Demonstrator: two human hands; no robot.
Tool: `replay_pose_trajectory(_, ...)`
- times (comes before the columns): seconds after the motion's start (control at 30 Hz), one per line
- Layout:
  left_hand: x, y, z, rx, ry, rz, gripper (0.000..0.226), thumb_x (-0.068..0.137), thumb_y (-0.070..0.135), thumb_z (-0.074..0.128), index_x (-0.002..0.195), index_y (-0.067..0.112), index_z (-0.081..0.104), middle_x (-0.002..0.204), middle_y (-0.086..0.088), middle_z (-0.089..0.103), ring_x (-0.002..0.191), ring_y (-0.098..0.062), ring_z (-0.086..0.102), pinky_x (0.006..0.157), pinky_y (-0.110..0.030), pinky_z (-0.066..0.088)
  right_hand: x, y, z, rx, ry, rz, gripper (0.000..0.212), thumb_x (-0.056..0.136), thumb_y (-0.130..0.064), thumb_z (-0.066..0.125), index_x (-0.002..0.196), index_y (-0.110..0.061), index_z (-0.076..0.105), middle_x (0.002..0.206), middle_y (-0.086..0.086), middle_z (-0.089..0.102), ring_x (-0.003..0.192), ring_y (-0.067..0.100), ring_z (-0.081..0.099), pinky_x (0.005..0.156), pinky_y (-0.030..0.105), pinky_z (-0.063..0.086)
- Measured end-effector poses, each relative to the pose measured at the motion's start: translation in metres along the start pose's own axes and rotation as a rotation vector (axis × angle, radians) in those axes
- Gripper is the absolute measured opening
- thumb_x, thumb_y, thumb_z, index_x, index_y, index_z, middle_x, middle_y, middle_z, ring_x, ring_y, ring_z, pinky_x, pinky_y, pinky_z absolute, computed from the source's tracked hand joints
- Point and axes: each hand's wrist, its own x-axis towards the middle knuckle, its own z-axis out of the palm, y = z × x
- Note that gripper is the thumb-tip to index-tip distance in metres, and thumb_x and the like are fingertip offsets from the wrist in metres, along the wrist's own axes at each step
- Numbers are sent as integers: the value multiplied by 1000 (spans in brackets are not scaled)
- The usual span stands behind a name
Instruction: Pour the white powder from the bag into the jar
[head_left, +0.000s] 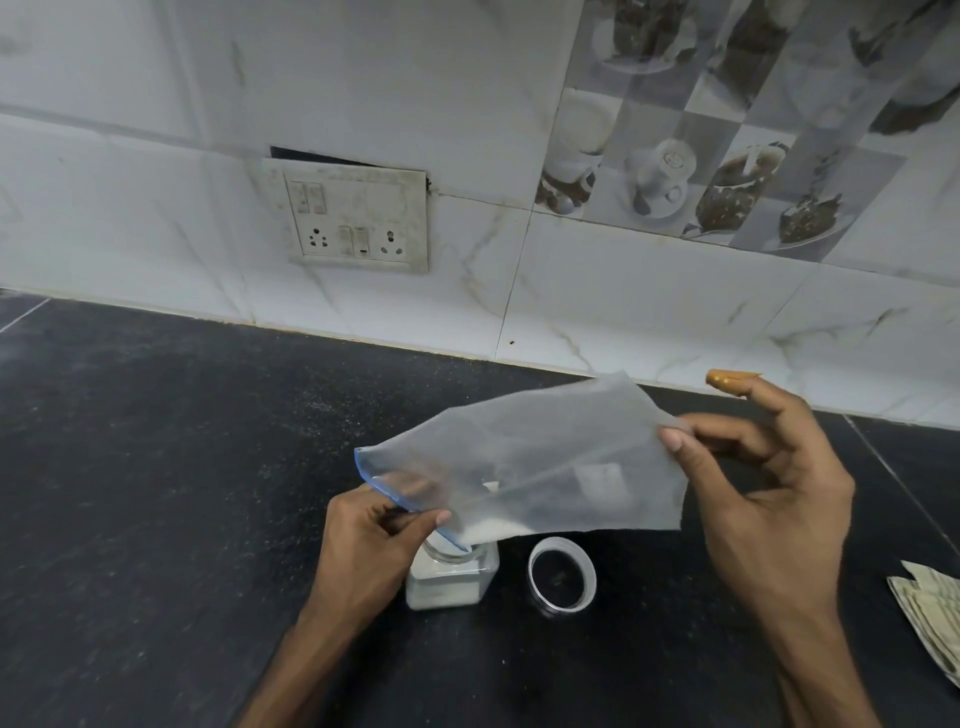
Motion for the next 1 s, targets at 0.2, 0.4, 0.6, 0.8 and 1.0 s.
replay_pose_trajectory(0.2, -2, 0, 0, 2, 9, -8, 48, 67, -4, 87, 79, 39, 70, 77, 36, 71, 74, 9, 71, 65, -9, 55, -2, -2, 2, -4, 1, -1, 45, 80, -16, 77, 120, -24, 61, 96, -17, 75, 88, 5, 73, 85, 27, 58)
replay_pose_trajectory(0.4, -2, 1, -1, -8, 6, 4, 47, 69, -4, 87, 81, 39, 72, 78, 33, 73, 75, 3, 74, 65, -14, 58, -3, -2, 2, 3, -1, -6, 43, 80, -11, 77, 119, -20, 61, 94, -20, 75, 87, 4, 73, 84, 21, 57)
replay_pose_trajectory(0.6, -3, 0, -1, -9, 25, 22, 51, 68, -3, 87, 78, 44, 71, 74, 19, 75, 71, -3, 74, 64, -23, 61, -3, -3, 3, 25, 14, -8, 42, 81, -13, 77, 119, -21, 62, 95, -16, 76, 86, 6, 73, 83, 23, 57)
replay_pose_trajectory(0.8, -3, -1, -2, -12, 11, 25, 53, 68, -4, 88, 78, 45, 71, 76, 30, 73, 72, 3, 73, 64, -15, 58, -3, -5, 1, 15, 9, -15, 42, 81, -16, 77, 119, -19, 62, 96, -15, 76, 86, 6, 73, 84, 24, 57)
replay_pose_trajectory(1.0, -4, 1, -2, -14, 17, 37, 52, 68, -5, 87, 81, 43, 71, 77, 32, 73, 72, -7, 76, 65, -19, 61, -2, -3, 1, 13, 10, -20, 40, 82, -14, 77, 119, -17, 63, 97, -12, 76, 87, 7, 74, 84, 22, 56)
